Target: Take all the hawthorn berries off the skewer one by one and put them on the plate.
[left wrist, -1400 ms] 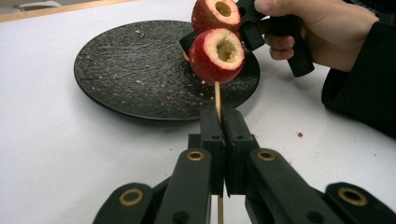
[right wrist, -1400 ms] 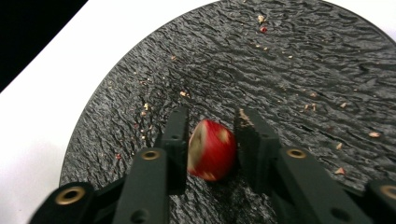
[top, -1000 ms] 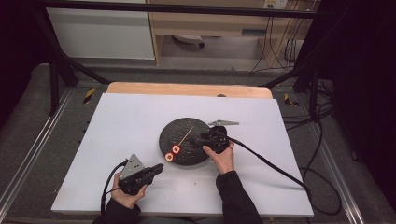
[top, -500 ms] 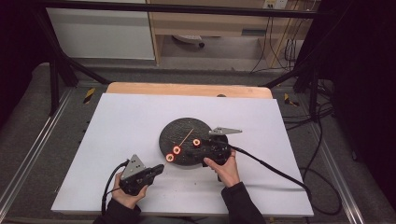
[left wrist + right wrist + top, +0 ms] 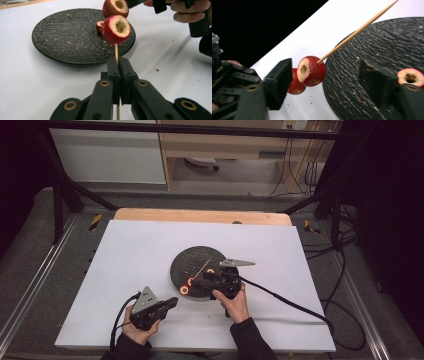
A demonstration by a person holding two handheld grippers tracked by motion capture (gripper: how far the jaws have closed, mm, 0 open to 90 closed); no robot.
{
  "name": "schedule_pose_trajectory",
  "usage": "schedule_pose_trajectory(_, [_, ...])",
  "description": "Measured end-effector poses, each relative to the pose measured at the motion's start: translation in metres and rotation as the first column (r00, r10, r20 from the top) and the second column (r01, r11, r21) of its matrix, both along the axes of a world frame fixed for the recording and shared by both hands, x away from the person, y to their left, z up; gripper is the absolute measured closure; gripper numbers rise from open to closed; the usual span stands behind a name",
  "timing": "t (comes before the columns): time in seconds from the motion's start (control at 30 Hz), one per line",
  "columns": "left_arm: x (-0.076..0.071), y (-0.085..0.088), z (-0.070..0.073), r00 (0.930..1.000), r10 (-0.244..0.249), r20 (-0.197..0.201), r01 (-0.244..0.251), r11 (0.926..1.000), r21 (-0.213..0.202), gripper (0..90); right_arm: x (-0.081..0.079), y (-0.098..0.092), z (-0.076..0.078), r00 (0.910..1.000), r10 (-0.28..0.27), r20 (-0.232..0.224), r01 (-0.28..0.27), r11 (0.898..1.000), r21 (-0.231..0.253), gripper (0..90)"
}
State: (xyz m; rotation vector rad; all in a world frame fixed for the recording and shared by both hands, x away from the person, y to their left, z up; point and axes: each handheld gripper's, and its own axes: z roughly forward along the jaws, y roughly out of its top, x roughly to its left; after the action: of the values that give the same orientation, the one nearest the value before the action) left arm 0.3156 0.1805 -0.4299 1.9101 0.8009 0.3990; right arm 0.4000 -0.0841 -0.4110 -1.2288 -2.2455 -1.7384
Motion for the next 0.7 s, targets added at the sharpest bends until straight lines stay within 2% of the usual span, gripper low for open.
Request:
schedule_pose_trajectory(0.2, [-0.0001, -0.0009, 0.0, 1.0, 0.0, 0.0, 0.0, 1.0, -0.002, 88.3, 0.0023, 0.0015, -0.0023, 0.9995, 0.018, -0.025, -0.017, 0.999, 0.033, 46.7])
schedule_pose_trajectory(0.4, [-0.0006, -0.003, -0.0004, 1.0, -0.008, 0.003, 0.008, 1.0, -0.003, 88.3, 0.0027, 0.0023, -0.0028, 0.998, 0.045, -0.043, -0.042, 0.997, 0.066, 54.2])
schedule_pose_trajectory(0.57, [-0.0006, -0.004, -0.0008, 1.0, -0.009, 0.002, 0.009, 1.0, -0.003, 88.3, 0.0022, 0.003, -0.0046, 0.9957, 0.071, -0.059, -0.067, 0.995, 0.07, 61.2])
schedule_pose_trajectory(0.7, [-0.0005, -0.0035, -0.0008, 1.0, -0.009, 0.001, 0.009, 0.9999, -0.003, 88.3, 0.0021, 0.0027, -0.0043, 0.9944, 0.082, -0.068, -0.076, 0.994, 0.075, 63.5])
